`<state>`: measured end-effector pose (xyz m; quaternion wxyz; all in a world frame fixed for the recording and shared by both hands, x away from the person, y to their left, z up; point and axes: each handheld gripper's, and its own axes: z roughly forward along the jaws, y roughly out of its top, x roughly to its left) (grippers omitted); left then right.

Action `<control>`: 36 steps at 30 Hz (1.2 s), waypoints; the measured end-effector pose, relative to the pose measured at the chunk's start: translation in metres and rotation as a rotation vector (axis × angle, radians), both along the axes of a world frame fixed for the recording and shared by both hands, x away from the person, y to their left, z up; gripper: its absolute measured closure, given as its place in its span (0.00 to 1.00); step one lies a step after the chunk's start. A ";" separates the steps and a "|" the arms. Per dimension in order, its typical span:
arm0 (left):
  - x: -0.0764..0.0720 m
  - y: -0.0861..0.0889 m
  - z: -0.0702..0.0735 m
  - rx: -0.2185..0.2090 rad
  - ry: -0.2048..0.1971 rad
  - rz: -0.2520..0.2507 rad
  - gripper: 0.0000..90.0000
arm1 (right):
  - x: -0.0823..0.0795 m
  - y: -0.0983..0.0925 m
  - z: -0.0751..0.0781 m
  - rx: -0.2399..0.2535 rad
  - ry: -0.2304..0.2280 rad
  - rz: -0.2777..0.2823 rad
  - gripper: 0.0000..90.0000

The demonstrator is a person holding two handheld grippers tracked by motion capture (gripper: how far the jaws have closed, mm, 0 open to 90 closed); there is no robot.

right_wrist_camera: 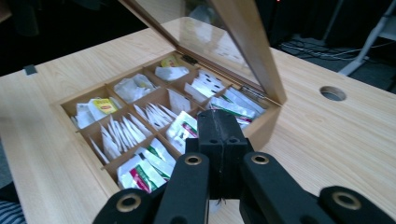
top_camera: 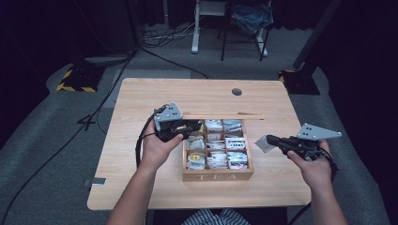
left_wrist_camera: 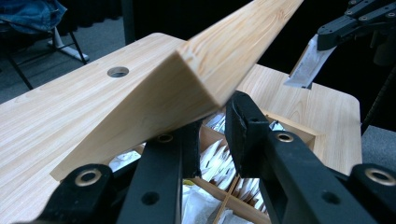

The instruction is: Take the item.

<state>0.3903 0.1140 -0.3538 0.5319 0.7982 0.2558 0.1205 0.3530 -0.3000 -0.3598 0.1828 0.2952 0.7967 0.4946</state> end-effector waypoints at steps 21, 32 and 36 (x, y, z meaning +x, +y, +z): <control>-0.001 0.000 0.000 0.001 0.000 0.000 0.83 | 0.013 -0.029 -0.024 -0.067 0.037 -0.142 1.00; 0.000 0.000 0.000 0.002 -0.001 -0.002 0.83 | 0.021 -0.035 -0.040 -0.082 0.076 -0.170 1.00; 0.000 0.000 0.000 0.003 -0.002 -0.003 0.83 | 0.023 -0.037 -0.046 -0.087 0.096 -0.177 1.00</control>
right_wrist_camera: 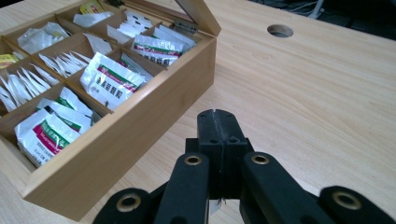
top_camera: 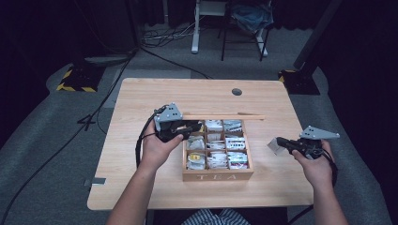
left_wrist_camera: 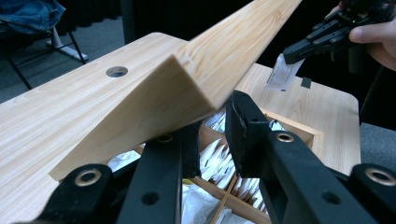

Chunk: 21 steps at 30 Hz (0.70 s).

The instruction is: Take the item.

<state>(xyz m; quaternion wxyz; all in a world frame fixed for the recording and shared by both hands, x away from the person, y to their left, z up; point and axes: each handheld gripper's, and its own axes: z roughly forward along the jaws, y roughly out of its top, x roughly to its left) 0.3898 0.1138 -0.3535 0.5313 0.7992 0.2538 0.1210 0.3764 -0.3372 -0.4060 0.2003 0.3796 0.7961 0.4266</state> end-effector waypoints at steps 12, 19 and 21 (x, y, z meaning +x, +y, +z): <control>0.000 0.000 0.000 -0.001 0.001 -0.003 0.84 | 0.006 -0.002 -0.014 -0.017 0.048 -0.012 1.00; 0.000 0.000 0.000 0.000 0.001 -0.002 0.83 | 0.008 -0.003 -0.021 -0.015 0.063 -0.029 1.00; 0.000 0.000 0.000 0.000 0.001 -0.002 0.83 | 0.010 -0.007 -0.024 0.003 0.073 -0.035 1.00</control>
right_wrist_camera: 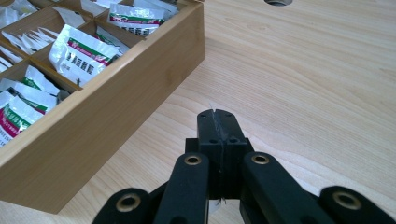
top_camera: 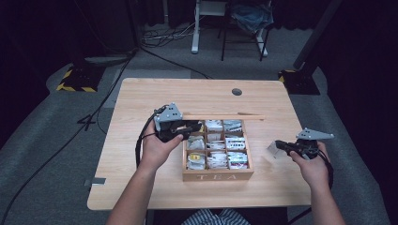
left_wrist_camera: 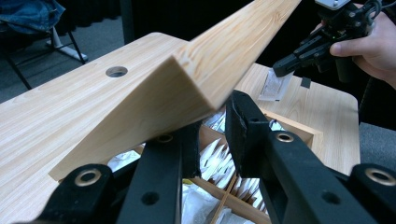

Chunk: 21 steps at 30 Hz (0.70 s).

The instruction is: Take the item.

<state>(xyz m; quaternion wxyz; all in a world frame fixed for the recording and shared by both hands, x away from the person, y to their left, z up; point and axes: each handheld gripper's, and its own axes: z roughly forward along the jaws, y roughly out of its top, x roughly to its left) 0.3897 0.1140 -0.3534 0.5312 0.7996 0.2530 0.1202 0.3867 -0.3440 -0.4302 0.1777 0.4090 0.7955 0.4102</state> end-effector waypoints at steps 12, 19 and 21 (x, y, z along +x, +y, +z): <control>0.000 0.000 0.000 -0.001 0.002 -0.001 0.84 | 0.004 -0.008 -0.010 0.010 0.026 -0.023 1.00; 0.001 0.000 -0.001 0.001 0.006 -0.002 0.83 | 0.007 -0.011 -0.015 0.007 0.030 -0.034 0.99; 0.001 0.000 -0.001 0.001 0.006 -0.002 0.84 | 0.008 -0.012 -0.016 0.001 0.026 -0.035 0.98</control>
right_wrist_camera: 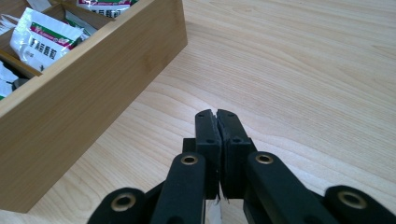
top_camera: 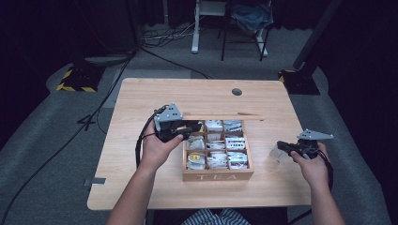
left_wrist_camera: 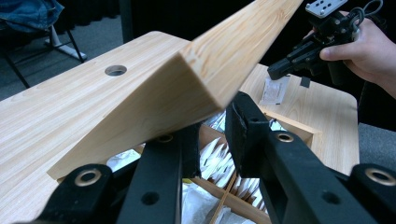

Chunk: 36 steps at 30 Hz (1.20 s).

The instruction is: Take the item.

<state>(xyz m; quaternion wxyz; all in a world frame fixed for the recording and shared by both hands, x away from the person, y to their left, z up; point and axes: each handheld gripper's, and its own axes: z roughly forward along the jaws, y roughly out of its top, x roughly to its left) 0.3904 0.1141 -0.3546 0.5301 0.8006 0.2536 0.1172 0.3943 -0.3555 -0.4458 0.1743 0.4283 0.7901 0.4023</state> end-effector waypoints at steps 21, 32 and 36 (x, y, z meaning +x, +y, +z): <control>0.000 -0.001 -0.001 0.001 0.007 -0.001 0.83 | 0.003 -0.013 0.001 -0.047 -0.106 -0.051 0.63; 0.000 -0.001 -0.001 0.004 0.009 -0.003 0.83 | -0.009 0.000 0.018 0.018 -0.073 0.002 0.58; 0.000 0.000 0.000 0.008 0.004 -0.003 0.83 | -0.015 0.010 0.023 0.017 -0.055 0.050 0.57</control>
